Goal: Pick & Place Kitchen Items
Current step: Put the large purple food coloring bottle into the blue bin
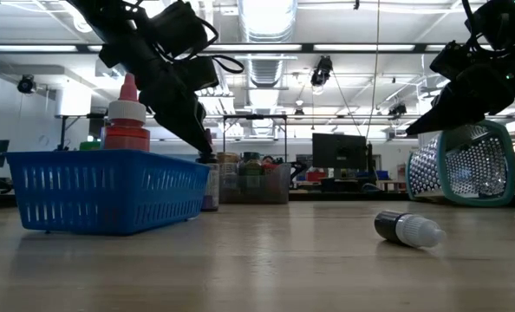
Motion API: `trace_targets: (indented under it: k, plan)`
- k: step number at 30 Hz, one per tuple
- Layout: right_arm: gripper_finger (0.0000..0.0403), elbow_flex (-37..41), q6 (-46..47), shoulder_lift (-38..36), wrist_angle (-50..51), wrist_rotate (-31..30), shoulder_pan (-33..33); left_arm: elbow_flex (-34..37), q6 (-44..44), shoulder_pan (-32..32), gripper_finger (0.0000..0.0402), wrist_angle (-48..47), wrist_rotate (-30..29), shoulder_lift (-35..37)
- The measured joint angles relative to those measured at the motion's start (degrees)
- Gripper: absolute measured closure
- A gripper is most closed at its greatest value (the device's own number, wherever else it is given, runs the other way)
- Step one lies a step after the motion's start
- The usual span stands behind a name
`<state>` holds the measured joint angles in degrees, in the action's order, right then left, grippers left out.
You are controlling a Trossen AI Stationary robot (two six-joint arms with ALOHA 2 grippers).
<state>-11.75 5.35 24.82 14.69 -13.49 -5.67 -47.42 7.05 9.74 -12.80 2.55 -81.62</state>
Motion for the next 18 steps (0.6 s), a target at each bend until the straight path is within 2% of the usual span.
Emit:
trace_targets:
  k: [18]
  plan:
    - [0.0394,0.0,0.0,-0.02,-0.02,0.01,0.0,-1.44,0.17,-0.02,0.0267,-1.09,-0.02,0.89]
